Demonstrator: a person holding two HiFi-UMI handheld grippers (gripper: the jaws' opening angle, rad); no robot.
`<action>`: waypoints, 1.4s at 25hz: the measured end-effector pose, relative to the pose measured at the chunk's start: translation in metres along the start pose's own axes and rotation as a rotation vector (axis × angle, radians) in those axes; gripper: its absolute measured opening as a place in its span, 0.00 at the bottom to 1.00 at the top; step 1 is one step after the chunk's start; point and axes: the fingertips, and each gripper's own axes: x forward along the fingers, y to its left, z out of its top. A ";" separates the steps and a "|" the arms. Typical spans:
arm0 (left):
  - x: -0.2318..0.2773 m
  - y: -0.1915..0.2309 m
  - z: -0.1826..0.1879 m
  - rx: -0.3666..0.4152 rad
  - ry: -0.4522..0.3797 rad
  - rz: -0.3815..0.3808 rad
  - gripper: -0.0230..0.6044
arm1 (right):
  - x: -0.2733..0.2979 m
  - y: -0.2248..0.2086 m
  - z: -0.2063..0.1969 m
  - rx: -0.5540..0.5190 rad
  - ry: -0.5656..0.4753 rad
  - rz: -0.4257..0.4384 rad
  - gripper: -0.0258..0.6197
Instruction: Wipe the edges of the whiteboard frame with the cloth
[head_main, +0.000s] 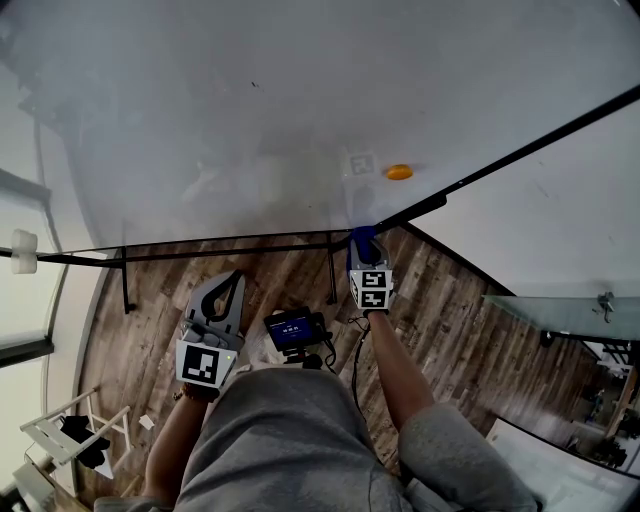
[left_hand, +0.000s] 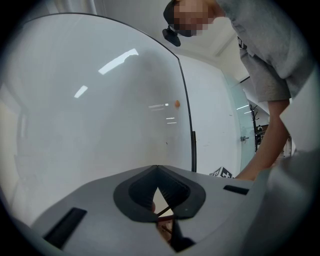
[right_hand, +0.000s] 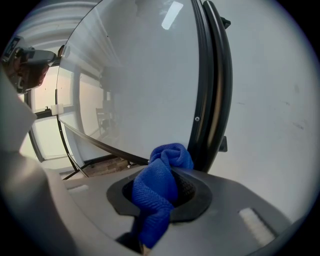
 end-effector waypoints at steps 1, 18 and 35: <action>0.000 0.000 0.000 0.000 0.000 0.001 0.05 | 0.000 0.000 0.000 0.002 0.001 0.002 0.19; -0.001 0.000 -0.001 0.001 0.004 0.004 0.05 | 0.002 0.017 0.003 -0.015 -0.006 0.080 0.19; -0.015 0.012 -0.007 -0.009 0.007 0.028 0.05 | 0.006 0.037 0.007 -0.003 -0.008 0.148 0.19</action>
